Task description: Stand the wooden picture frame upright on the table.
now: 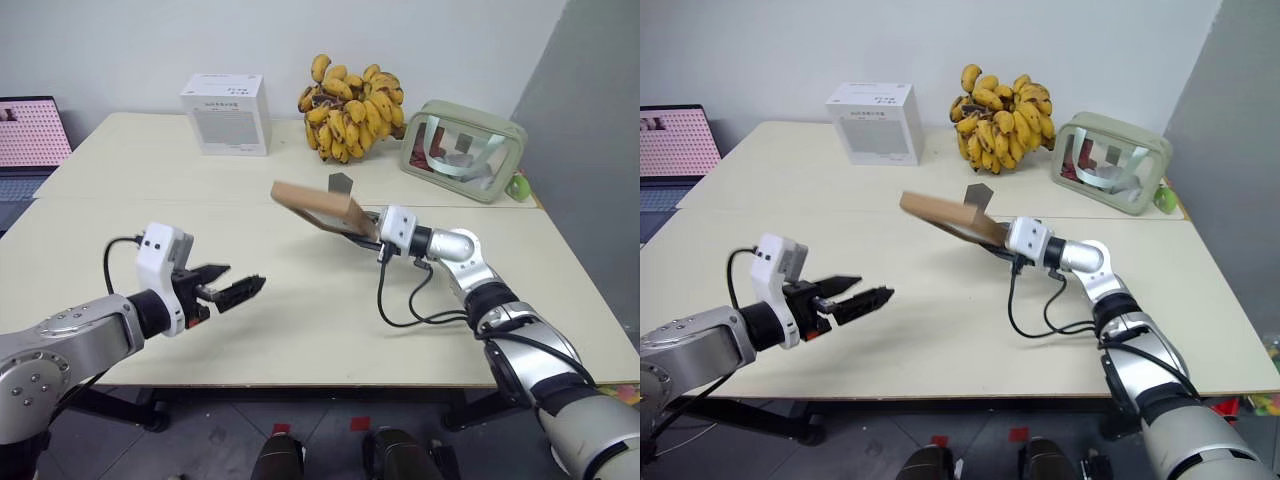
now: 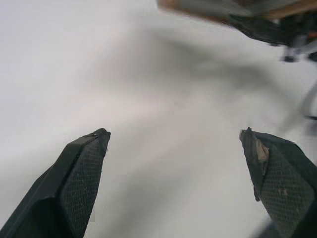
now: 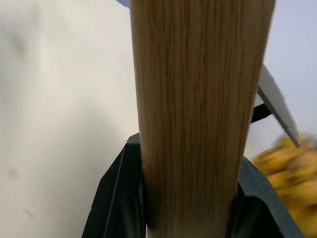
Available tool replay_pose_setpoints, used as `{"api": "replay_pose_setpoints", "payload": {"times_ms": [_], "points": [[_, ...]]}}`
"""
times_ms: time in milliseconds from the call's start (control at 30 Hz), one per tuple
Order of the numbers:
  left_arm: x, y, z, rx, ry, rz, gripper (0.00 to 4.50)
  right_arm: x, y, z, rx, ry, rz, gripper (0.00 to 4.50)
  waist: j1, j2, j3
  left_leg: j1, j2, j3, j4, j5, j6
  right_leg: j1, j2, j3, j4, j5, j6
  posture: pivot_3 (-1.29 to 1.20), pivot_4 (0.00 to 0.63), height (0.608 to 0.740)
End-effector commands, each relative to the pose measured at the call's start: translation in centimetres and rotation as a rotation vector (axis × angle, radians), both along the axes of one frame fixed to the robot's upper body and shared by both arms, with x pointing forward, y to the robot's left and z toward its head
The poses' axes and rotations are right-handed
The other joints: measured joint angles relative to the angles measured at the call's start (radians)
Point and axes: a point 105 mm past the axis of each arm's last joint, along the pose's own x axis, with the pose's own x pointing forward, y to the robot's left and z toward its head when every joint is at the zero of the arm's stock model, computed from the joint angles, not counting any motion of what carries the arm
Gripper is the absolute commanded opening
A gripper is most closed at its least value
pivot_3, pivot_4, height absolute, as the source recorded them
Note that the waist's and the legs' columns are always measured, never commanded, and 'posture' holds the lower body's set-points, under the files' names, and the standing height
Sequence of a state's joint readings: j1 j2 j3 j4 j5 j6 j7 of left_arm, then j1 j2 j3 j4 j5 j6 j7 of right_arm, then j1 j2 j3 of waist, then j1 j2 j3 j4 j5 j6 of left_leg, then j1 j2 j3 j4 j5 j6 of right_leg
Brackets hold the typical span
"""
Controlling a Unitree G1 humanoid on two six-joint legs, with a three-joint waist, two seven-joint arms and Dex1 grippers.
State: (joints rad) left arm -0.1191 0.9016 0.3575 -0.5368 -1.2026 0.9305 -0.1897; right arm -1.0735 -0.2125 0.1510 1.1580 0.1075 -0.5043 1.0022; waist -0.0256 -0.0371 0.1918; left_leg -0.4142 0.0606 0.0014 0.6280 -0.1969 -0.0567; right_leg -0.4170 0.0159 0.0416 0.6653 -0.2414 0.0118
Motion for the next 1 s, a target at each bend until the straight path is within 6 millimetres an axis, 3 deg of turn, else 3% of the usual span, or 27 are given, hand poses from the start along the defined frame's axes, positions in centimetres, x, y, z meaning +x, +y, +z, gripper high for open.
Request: {"api": "replay_pose_setpoints", "payload": {"times_ms": [33,200,367,533,600,733,900,1000], "points": [[-0.4,-2.3,1.3,0.034,-0.156,-0.079,4.5,1.0,1.3,2.8,0.282,0.375,0.036,1.31,0.0,0.001,0.0,-0.001,0.0,0.001,0.0,0.0,0.0,-0.001,0.0,0.0,0.0,0.001,-0.001,0.0,0.15,0.74],[-0.1,-2.7,0.3,-0.015,-0.176,-0.086,4.5,1.7,2.3,-0.4,0.354,0.583,-0.084,1.31,-0.001,0.001,0.0,-0.003,0.0,0.003,-0.002,0.0,0.0,-0.004,0.0,0.002,-0.002,0.001,0.0,0.0,0.15,0.74],[0.6,-2.1,0.1,0.02,-0.168,-0.105,4.5,2.0,2.1,-1.4,0.407,0.601,-0.154,1.31,-0.005,0.002,0.001,-0.005,0.0,0.003,-0.002,0.0,0.0,-0.006,0.001,0.001,-0.001,0.003,0.004,0.0,0.15,0.74],[1.3,-1.6,-0.2,0.038,-0.157,-0.101,4.5,1.2,2.6,-2.9,0.309,0.52,-0.132,1.31,-0.008,0.002,0.001,-0.004,0.0,0.003,-0.001,0.0,0.0,-0.005,0.002,0.002,-0.001,0.003,0.005,0.0,0.15,0.74],[1.4,-1.5,-0.5,0.04,-0.148,-0.104,4.5,0.9,2.6,-3.2,0.304,0.52,-0.111,2.0,-0.008,0.002,0.001,-0.003,0.0,0.003,-0.001,0.0,0.0,-0.005,0.002,0.002,-0.001,0.003,0.005,0.0,0.15,0.74],[2.1,-1.5,-0.5,0.037,-0.143,-0.116,4.5,0.4,2.0,-3.7,0.289,0.506,-0.086,2.92,-0.008,0.002,0.001,-0.004,0.0,0.003,-0.001,0.0,0.0,-0.005,0.002,0.002,-0.001,0.003,0.005,0.0,0.15,0.74],[3.4,-1.4,-0.3,0.042,-0.154,-0.13,4.5,0.4,0.0,-4.3,0.26,0.474,-0.112,4.13,-0.007,0.002,0.001,-0.003,0.0,0.003,-0.001,0.0,0.0,-0.005,0.002,0.002,-0.001,0.004,0.006,0.0,0.15,0.74],[4.1,-1.4,-0.4,0.049,-0.154,-0.138,4.5,0.3,-1.5,-4.7,0.222,0.452,-0.132,4.47,-0.007,0.002,0.001,-0.003,0.0,0.003,-0.001,0.0,0.0,-0.005,0.002,0.002,-0.001,0.004,0.006,0.0,0.15,0.74]]}}
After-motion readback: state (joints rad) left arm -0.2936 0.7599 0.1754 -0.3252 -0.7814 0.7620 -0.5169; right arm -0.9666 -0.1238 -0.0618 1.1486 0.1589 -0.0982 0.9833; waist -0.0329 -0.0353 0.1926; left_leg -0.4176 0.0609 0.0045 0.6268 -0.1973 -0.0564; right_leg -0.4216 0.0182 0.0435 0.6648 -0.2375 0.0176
